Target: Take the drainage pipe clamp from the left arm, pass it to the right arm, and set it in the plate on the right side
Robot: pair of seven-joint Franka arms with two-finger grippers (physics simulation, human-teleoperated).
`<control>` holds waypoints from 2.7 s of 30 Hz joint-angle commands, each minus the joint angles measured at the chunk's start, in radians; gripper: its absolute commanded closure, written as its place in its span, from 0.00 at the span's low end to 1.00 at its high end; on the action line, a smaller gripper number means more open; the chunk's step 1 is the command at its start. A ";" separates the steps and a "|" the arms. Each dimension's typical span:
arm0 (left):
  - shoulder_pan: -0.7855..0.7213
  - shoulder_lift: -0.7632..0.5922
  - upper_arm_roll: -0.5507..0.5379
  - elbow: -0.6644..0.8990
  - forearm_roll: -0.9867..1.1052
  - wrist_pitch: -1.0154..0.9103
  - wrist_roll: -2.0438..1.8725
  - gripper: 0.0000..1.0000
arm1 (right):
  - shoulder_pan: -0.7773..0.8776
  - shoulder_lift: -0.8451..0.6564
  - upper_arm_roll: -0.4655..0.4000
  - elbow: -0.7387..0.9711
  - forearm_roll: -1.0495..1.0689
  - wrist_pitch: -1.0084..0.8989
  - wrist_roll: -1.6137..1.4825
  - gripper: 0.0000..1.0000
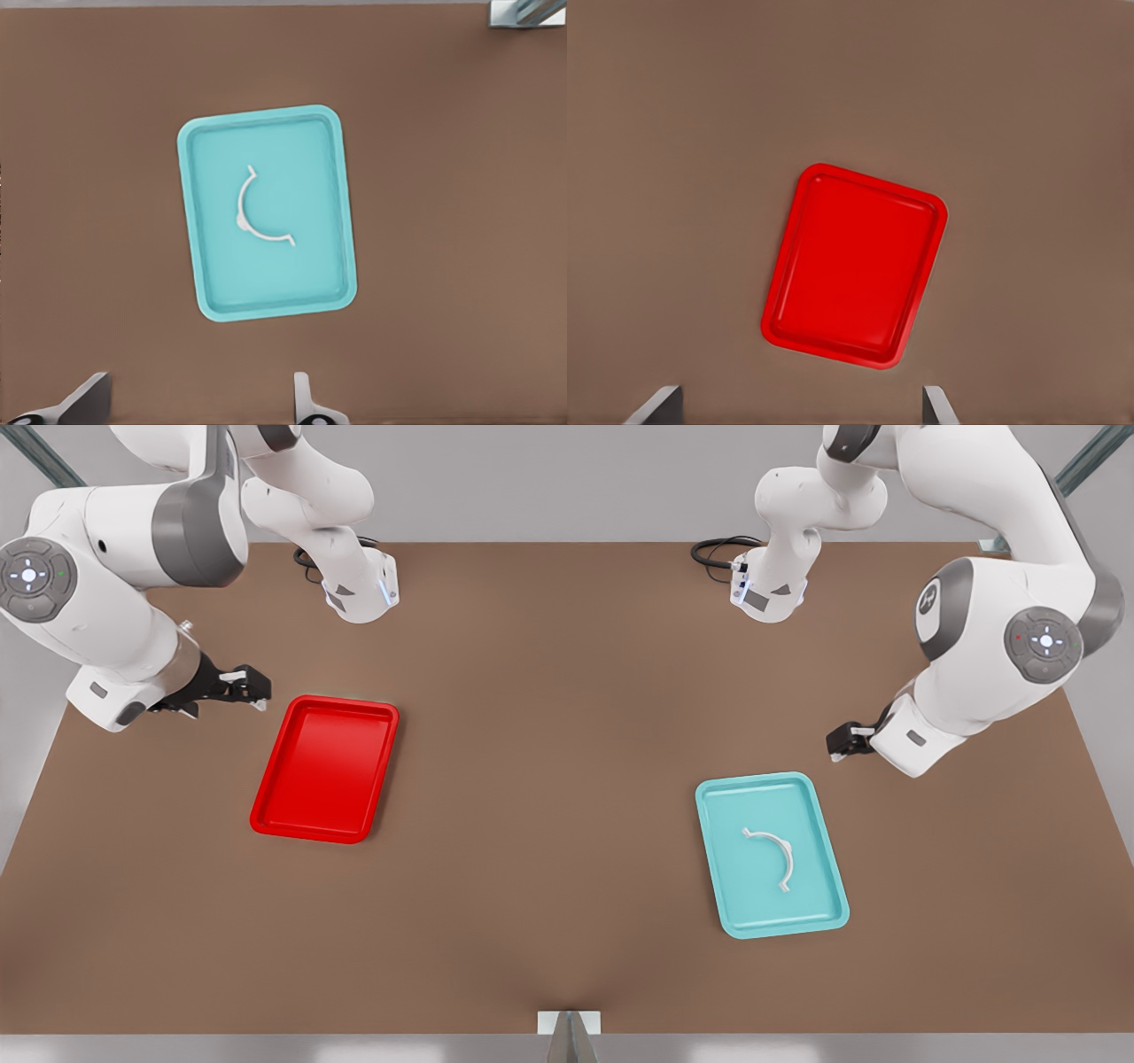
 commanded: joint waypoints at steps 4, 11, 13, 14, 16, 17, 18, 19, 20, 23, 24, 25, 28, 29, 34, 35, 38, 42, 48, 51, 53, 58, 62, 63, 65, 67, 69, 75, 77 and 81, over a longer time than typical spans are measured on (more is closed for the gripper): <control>-0.027 0.078 -0.009 0.002 0.009 0.023 -0.128 0.00 | -0.003 0.000 0.000 0.000 0.000 -0.008 -0.009 0.00; -0.082 0.193 -0.006 -0.199 0.006 0.312 -1.263 0.00 | -0.012 0.000 0.001 0.000 0.000 -0.008 -0.014 0.00; -0.059 0.184 -0.001 -0.274 -0.017 0.424 -1.430 0.00 | -0.011 0.002 0.001 0.000 0.001 -0.008 -0.012 0.00; -0.058 0.169 0.000 -0.317 -0.026 0.469 -1.432 0.00 | -0.009 0.002 0.006 0.000 0.001 -0.008 -0.011 0.00; -0.056 0.144 0.011 -0.412 -0.026 0.588 -1.507 0.00 | -0.011 0.002 0.006 -0.003 0.001 -0.020 -0.011 0.00; -0.056 0.130 0.011 -0.473 -0.026 0.657 -1.545 0.00 | -0.011 0.002 0.006 -0.003 0.001 -0.020 -0.011 0.00; -0.058 0.122 0.013 -0.523 -0.026 0.716 -1.576 0.00 | -0.011 0.002 0.007 -0.003 0.001 -0.021 -0.011 0.00; -0.061 0.119 0.013 -0.566 -0.026 0.778 -1.621 0.00 | -0.012 0.002 0.006 -0.003 0.001 -0.020 -0.012 0.00; -0.065 0.122 0.013 -0.592 -0.026 0.821 -1.665 0.00 | -0.012 0.002 0.004 -0.003 0.001 -0.020 -0.011 0.00; -0.067 0.136 0.013 -0.649 -0.026 0.927 -1.751 0.00 | -0.012 0.002 0.000 -0.003 0.001 -0.019 -0.009 0.00; -0.071 0.152 0.013 -0.658 -0.026 0.959 -1.757 0.00 | -0.014 0.011 0.000 -0.005 0.001 -0.008 -0.008 0.00; -0.073 0.170 0.013 -0.662 -0.026 0.977 -1.757 0.00 | -0.026 0.029 0.000 -0.003 0.003 0.009 -0.008 0.00; -0.070 0.227 0.013 -0.662 -0.026 1.016 -1.759 0.00 | -0.031 0.039 0.000 -0.003 0.003 0.026 -0.009 0.00; -0.070 0.236 0.013 -0.662 -0.026 1.031 -1.757 0.00 | -0.035 0.039 0.000 -0.003 0.003 0.026 -0.011 0.00; -0.067 0.279 0.014 -0.665 -0.015 1.051 -1.748 0.00 | -0.049 0.039 -0.002 -0.003 0.036 0.026 -0.011 0.00; -0.065 0.285 0.014 -0.665 -0.015 1.051 -1.747 0.00 | -0.049 0.039 -0.002 -0.003 0.036 0.026 -0.011 0.00; -0.068 0.310 0.017 -0.665 -0.015 1.060 -1.742 0.02 | -0.049 0.039 0.000 -0.003 0.036 0.026 -0.011 0.00; -0.068 0.322 0.024 -0.664 0.002 1.069 -1.753 0.07 | -0.052 0.039 0.000 -0.003 0.036 0.026 -0.012 0.00; -0.067 0.336 0.024 -0.664 0.003 1.074 -1.751 0.33 | -0.052 0.042 0.000 -0.003 0.038 0.024 -0.014 0.00; -0.068 0.336 0.024 -0.664 0.003 1.074 -1.751 0.49 | -0.054 0.043 0.000 -0.003 0.038 0.024 -0.014 0.00; -0.067 0.336 0.024 -0.664 0.003 1.074 -1.751 0.59 | -0.054 0.043 -0.002 -0.003 0.038 0.024 -0.014 0.00; -0.067 0.334 0.025 -0.662 0.003 1.074 -1.753 0.79 | -0.058 0.045 0.000 -0.003 0.038 0.024 -0.014 0.00; -0.070 0.328 0.025 -0.664 0.003 1.073 -1.751 0.79 | -0.058 0.045 0.000 -0.003 0.038 0.024 -0.014 0.00; -0.071 0.326 0.025 -0.662 0.003 1.073 -1.751 0.79 | -0.058 0.045 0.000 -0.003 0.038 0.024 -0.014 0.00; -0.078 0.311 0.027 -0.664 0.003 1.060 -1.745 0.79 | -0.058 0.045 0.000 -0.003 0.038 0.024 -0.014 0.00; -0.079 0.284 0.025 -0.664 0.037 1.025 -1.739 0.79 | -0.058 0.045 0.000 -0.003 0.038 0.024 -0.014 0.00; -0.091 0.254 0.025 -0.661 0.077 0.979 -1.701 0.79 | -0.058 0.045 0.000 -0.002 0.038 0.024 -0.014 0.00; -0.188 0.172 -0.038 -0.543 0.074 0.836 -1.023 0.79 | -0.066 0.045 -0.002 -0.003 0.056 0.022 -0.015 0.00; -0.199 0.172 -0.096 -0.488 0.069 0.832 -0.980 0.79 | -0.068 0.045 -0.002 -0.003 0.058 0.022 -0.029 0.00; -0.208 0.253 -0.228 -0.337 0.069 0.832 -0.842 0.79 | -0.068 0.045 -0.002 -0.002 0.058 0.024 -0.031 0.00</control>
